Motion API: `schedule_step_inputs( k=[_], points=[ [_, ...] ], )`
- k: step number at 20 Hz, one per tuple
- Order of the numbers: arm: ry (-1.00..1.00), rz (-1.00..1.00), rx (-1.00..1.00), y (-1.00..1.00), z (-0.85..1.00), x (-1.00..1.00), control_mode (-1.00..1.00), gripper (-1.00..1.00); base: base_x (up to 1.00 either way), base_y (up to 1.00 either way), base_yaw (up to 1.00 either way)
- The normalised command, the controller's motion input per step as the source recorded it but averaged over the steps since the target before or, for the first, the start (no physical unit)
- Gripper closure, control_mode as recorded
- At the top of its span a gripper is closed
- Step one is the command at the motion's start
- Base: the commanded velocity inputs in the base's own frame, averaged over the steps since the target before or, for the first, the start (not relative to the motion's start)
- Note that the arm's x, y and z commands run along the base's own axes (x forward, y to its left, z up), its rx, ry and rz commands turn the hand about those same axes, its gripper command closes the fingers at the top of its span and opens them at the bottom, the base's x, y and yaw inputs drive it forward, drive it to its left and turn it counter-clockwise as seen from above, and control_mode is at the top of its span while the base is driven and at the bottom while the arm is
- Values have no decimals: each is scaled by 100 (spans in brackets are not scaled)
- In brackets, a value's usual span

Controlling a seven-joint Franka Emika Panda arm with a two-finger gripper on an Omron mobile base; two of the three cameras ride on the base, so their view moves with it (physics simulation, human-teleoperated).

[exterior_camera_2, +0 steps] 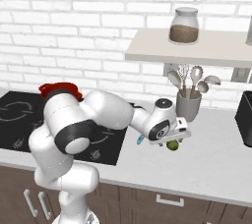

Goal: Put the lime and lime in the pot. Retrieve the spatula and lightly stir the vegetables in the pot.

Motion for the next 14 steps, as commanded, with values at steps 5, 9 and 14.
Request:
schedule_step_inputs(
  k=[5, 9, 14],
  points=[
    [-2, 0, 0, -22, -14, 7, -100, -100, 0, 0, 0],
    [0, 0, 0, -7, -23, 0, -100, -100, 0, 0, 0],
    [0, 0, 0, 1, -17, 11, -100, -100, 0, 0, 0]
  ],
)
